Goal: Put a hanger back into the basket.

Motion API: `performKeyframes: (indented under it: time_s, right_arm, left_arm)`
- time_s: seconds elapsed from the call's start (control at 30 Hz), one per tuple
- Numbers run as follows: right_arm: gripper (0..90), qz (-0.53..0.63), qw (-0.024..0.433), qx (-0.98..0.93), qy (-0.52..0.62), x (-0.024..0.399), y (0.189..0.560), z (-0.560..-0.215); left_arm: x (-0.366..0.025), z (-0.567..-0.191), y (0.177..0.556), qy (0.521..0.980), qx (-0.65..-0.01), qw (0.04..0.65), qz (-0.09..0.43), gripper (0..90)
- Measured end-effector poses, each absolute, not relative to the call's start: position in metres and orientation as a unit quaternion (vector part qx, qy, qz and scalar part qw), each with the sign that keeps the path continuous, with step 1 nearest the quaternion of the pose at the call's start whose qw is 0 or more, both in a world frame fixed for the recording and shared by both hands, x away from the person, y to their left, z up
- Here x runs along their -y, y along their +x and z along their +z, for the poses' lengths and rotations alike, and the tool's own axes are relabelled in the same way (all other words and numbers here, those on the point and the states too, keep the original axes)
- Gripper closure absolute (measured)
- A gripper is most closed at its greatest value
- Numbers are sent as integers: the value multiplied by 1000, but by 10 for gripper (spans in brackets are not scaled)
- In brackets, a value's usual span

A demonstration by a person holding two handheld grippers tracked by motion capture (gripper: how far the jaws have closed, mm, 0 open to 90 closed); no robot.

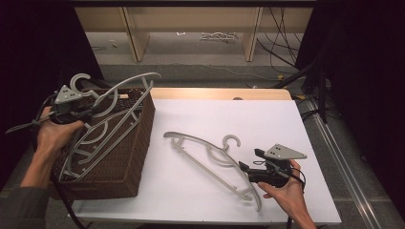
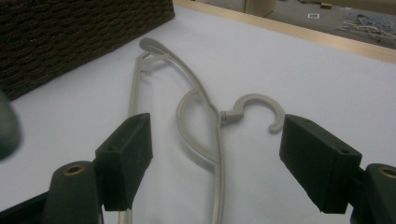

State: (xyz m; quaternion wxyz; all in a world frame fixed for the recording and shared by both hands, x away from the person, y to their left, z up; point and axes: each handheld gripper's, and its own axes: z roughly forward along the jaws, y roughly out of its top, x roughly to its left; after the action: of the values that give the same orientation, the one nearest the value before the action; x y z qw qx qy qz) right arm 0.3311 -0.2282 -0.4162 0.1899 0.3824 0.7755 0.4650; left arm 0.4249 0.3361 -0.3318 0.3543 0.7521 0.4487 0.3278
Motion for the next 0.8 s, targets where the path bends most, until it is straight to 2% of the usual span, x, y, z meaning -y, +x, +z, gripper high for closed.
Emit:
performKeyframes:
  time_s: [0.33,0.8]
  right_arm:
    - [265,459,197,-777,383,230,332,-416]
    - [265,459,192,-777,387,230,332,-417]
  left_arm:
    - [-364,-346,413,740,-460,360,334,818]
    - [-382,-368,407,752,-468,335,322,817]
